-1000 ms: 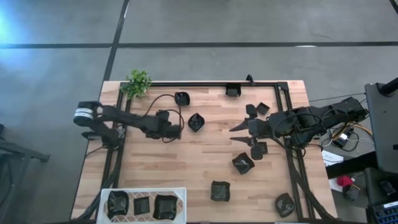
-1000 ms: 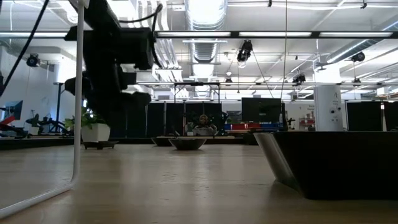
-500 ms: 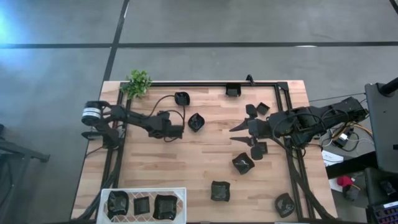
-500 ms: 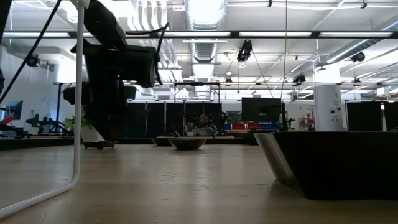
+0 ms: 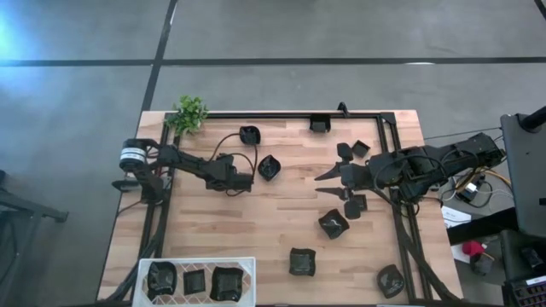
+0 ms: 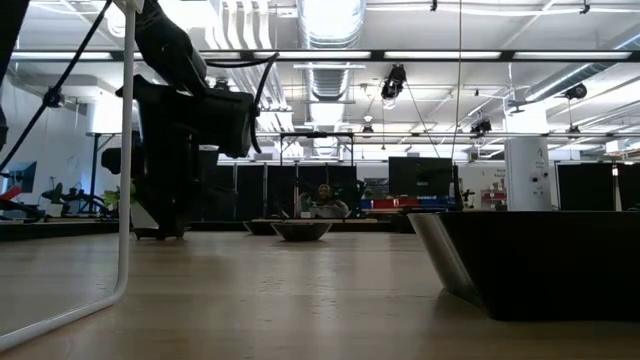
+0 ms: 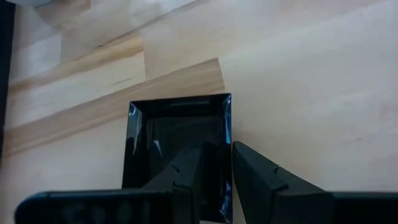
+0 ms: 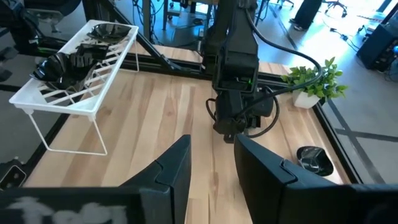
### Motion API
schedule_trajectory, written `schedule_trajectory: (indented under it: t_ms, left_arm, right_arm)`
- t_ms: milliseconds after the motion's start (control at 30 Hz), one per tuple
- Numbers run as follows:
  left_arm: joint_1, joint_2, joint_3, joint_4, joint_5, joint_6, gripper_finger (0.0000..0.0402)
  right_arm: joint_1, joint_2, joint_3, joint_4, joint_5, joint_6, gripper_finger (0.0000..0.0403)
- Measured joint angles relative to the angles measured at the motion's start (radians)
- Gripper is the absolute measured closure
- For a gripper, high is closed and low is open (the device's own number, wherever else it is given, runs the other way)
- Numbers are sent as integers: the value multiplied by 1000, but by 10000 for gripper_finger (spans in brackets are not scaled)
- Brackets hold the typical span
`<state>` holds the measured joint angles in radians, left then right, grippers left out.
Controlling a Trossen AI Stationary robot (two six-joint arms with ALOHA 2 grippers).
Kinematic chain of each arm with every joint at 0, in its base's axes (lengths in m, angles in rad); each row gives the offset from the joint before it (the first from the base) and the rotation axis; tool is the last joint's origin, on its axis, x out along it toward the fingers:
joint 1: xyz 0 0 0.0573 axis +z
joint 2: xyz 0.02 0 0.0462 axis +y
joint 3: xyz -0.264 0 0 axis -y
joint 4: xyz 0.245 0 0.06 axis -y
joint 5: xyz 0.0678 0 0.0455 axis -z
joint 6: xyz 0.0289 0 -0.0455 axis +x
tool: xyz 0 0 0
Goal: Pick & Place Mini shaped plates
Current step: Stack the black square plate on top of the other black square plate on the shelf
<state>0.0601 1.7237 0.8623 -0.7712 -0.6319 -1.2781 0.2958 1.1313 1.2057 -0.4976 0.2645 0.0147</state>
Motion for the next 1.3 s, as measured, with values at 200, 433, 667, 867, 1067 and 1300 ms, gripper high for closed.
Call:
schedule_trajectory:
  t_ms: [200, 433, 667, 867, 1067, 1300]
  left_arm:
    - [10, -8, 0, -11, 13, 20, 350]
    - [13, -7, 0, -16, 18, 58, 396]
    - [6, -45, 0, -24, 20, 119, 401]
    - [-33, -121, 20, -95, 14, 145, 401]
    - [-107, -182, 69, -213, -6, 186, 401]
    - [-295, -236, 169, -361, -5, 210, 401]
  right_arm:
    - [0, 0, 0, 0, 0, 0, 288]
    - [0, 0, 0, 0, 0, 1, 294]
    - [0, 0, 0, 1, 0, 4, 293]
    - [0, 0, 0, 2, 0, 4, 300]
    - [0, 0, 0, 2, 0, 4, 303]
    - [0, 0, 0, 1, 0, 9, 303]
